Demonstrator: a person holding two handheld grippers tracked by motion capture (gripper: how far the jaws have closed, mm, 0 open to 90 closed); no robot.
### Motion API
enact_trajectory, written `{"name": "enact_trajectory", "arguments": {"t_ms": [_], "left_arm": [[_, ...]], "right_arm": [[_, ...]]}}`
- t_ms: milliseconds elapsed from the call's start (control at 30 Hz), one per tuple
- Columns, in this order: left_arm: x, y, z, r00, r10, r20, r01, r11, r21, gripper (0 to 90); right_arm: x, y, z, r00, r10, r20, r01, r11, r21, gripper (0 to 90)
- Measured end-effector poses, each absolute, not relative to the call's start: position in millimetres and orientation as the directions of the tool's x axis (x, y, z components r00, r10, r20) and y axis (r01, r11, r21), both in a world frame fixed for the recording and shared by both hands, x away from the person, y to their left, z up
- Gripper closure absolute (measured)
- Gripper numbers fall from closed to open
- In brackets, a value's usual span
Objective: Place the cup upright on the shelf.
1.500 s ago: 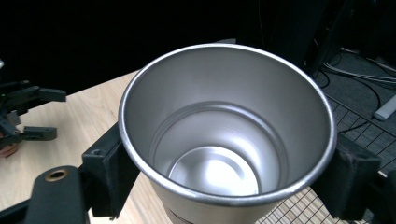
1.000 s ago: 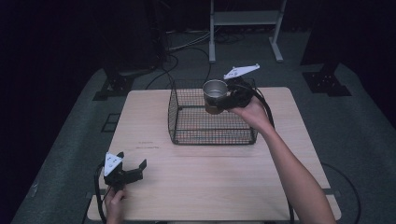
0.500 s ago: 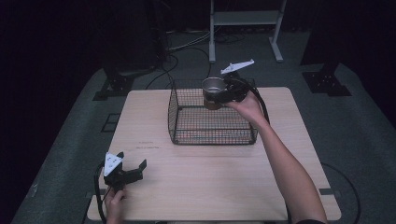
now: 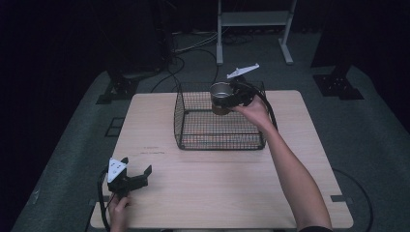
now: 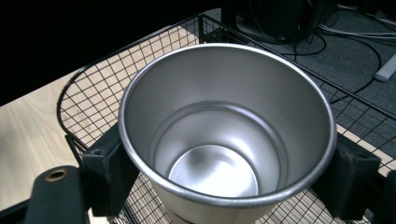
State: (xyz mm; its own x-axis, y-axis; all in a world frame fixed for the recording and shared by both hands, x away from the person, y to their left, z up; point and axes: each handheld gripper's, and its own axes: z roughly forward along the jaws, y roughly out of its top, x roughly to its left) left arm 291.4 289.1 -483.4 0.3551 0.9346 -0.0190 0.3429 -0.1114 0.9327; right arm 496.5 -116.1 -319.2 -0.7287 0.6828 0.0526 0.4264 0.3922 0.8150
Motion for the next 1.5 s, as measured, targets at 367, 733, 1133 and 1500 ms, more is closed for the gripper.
{"name": "enact_trajectory", "arguments": {"t_ms": [367,733,1133,1500], "left_arm": [[291,289,-483,0.356,0.934,-0.018,0.344,-0.113,0.932,0.0],[291,289,-483,0.356,0.934,-0.018,0.344,-0.114,0.932,0.0],[291,289,-483,0.356,0.934,-0.019,0.344,-0.112,0.932,0.0],[291,289,-483,0.355,0.935,-0.022,0.341,-0.107,0.934,0.0]], "right_arm": [[502,-119,-332,-0.718,0.693,0.068,0.447,0.383,0.808,17.9],[508,-122,-345,-0.709,0.700,0.087,0.472,0.379,0.796,17.8],[513,-122,-354,-0.714,0.695,0.091,0.480,0.390,0.786,17.8],[520,-120,-371,-0.694,0.713,0.098,0.516,0.398,0.758,17.8]]}}
